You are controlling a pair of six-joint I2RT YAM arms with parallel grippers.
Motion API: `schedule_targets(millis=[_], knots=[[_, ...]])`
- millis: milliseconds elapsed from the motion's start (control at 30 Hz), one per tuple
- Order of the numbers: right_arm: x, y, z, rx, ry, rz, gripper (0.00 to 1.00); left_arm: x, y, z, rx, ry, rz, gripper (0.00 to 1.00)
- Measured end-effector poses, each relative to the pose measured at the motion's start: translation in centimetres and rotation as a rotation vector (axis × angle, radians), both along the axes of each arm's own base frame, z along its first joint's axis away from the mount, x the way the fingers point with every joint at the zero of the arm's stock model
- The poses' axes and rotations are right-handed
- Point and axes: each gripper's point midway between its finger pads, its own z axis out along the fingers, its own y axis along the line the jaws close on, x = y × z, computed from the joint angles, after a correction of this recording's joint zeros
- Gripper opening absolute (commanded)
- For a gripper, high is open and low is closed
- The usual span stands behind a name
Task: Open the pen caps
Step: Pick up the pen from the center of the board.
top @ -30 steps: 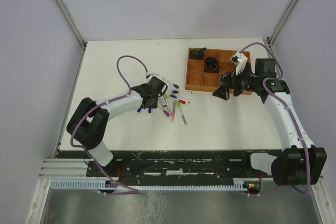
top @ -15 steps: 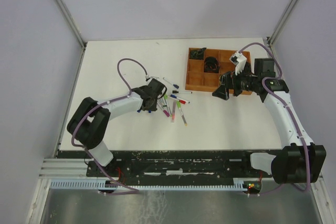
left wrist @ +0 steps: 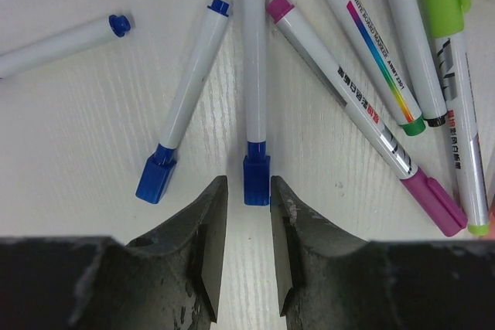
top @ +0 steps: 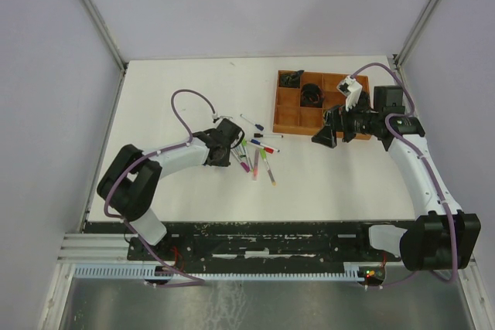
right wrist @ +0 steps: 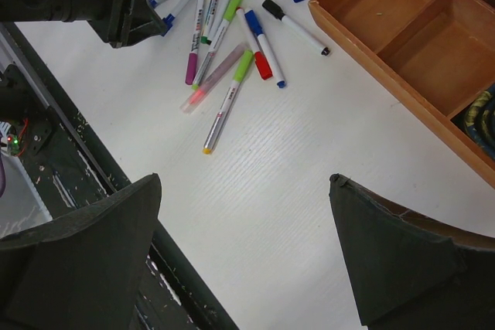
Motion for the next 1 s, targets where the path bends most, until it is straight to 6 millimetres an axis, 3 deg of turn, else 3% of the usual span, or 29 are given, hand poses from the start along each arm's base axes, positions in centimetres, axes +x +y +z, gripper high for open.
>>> schedule_targets(millis=[533, 733, 933, 1000], knots=[[-0.15, 0.17, -0.03, 0.001, 0.004, 0.007, 0.99, -0.12, -0.51, -0.57, -0.017, 0.018, -0.011, 0.33], [-0.19, 0.24, -0.02, 0.003, 0.004, 0.01, 0.99, -0.06, -0.69, -0.73, -0.023, 0.019, -0.013, 0.24], [-0.26, 0.36, 0.0, 0.006, 0.005, 0.016, 0.99, -0.05, -0.69, -0.7, -0.024, 0.018, -0.012, 0.04], [-0.31, 0.45, -0.04, 0.008, 0.007, 0.021, 0.99, -0.07, -0.68, -0.59, -0.025, 0.016, -0.012, 0.03]])
